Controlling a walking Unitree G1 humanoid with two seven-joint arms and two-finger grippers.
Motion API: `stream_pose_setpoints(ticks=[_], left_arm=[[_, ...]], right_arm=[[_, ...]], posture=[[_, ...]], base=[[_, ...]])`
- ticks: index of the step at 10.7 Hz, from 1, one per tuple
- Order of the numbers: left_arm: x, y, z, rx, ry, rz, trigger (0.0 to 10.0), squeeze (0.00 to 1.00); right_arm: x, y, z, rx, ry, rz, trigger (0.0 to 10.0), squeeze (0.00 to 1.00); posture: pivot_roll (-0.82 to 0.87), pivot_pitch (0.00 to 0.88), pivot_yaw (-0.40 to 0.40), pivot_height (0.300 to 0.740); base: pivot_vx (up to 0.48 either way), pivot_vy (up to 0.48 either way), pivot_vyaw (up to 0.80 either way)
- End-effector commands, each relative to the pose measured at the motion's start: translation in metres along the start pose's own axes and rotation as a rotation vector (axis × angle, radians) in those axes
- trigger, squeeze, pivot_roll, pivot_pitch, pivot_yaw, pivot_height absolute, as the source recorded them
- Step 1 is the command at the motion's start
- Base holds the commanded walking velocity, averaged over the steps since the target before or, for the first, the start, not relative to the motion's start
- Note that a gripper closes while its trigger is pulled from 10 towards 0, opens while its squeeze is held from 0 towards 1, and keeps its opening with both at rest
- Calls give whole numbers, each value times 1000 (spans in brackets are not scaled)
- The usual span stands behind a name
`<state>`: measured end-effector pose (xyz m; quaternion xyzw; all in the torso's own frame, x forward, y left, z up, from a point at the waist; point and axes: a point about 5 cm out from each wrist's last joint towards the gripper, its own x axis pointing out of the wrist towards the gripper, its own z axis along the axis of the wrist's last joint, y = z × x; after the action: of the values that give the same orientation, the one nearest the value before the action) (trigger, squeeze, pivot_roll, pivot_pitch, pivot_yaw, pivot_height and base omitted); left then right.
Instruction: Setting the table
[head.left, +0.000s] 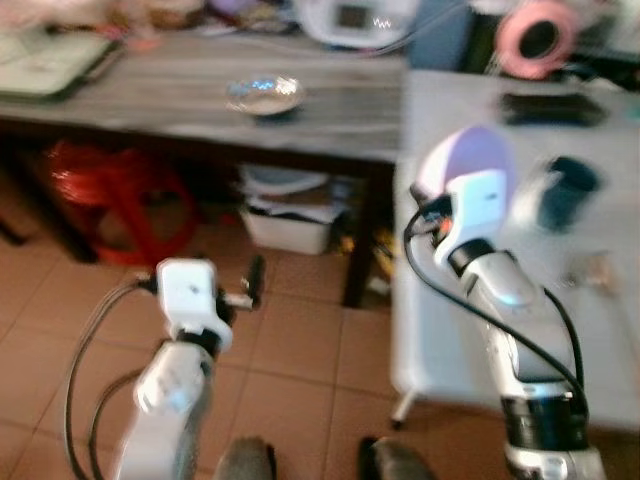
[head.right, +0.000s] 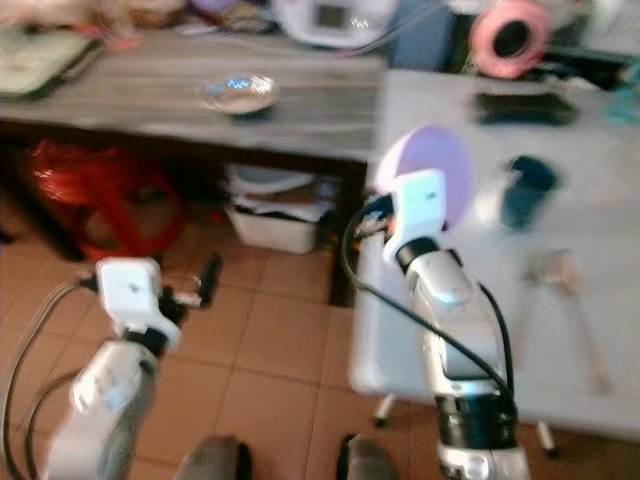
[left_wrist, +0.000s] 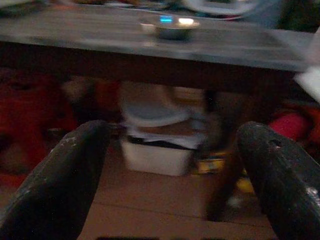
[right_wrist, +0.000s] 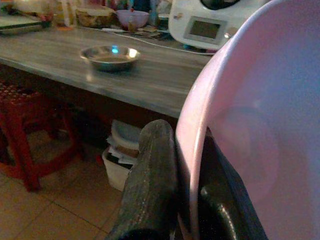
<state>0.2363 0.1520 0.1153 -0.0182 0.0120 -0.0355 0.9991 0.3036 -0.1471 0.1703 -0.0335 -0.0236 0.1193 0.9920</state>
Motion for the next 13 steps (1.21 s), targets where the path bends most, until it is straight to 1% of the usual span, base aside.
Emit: stream_pose_setpoints(ticks=[1,2,3,4,5,6,7,8,9,10,11,12,13], left_arm=[[3,5,4,7,-22,26,10000,0],[4,6,6,6,-36,25,10000,0],[6,5,9,21,-64,15,10000,0],[6,5,10,41,-76,12,10000,0],[7,7,8,19,-75,22,10000,0],[10,6,6,13,-79,15,10000,0],[13,5,9,8,-90,11,10000,0],[18,8,15,34,-119,30,10000,0],[19,9,16,32,-124,33,10000,0],[19,8,16,20,-127,27,10000,0],[20,4,17,13,-135,19,10000,0],[21,1,20,25,-151,8,10000,0],[25,-2,25,49,-176,-14,10000,0]], right_arm=[[-2,-4,3,-11,-29,-33,0,0],[-2,-2,2,0,-34,-34,8235,0],[2,-4,-4,26,-11,-65,10000,0],[3,-4,-7,25,3,-69,10000,0],[5,-3,-12,57,14,-91,10000,0],[8,-4,-22,236,71,-192,10000,0],[9,-7,-24,344,90,-248,10000,0],[13,-2,-15,289,37,-120,10000,0],[16,1,-7,173,-10,-78,10000,0],[18,8,-1,102,-45,-13,10000,0],[16,13,2,144,-60,29,10000,0],[15,14,2,131,-61,39,10000,0],[17,15,4,154,-85,40,10000,0]], posture=[[54,100,6,740],[54,92,1,740],[48,94,-2,740],[45,94,-1,740],[34,87,10,740],[37,78,8,740],[39,74,5,740],[39,75,2,740],[39,79,1,740],[41,81,0,740],[42,80,2,740],[43,80,-2,740],[43,83,-2,740]], base=[[0,480,0],[0,480,0],[0,458,0],[277,394,0],[349,326,0],[368,311,0],[360,315,0],[364,311,0],[390,277,0],[416,0,0],[416,0,0],[416,240,0],[416,240,0]])
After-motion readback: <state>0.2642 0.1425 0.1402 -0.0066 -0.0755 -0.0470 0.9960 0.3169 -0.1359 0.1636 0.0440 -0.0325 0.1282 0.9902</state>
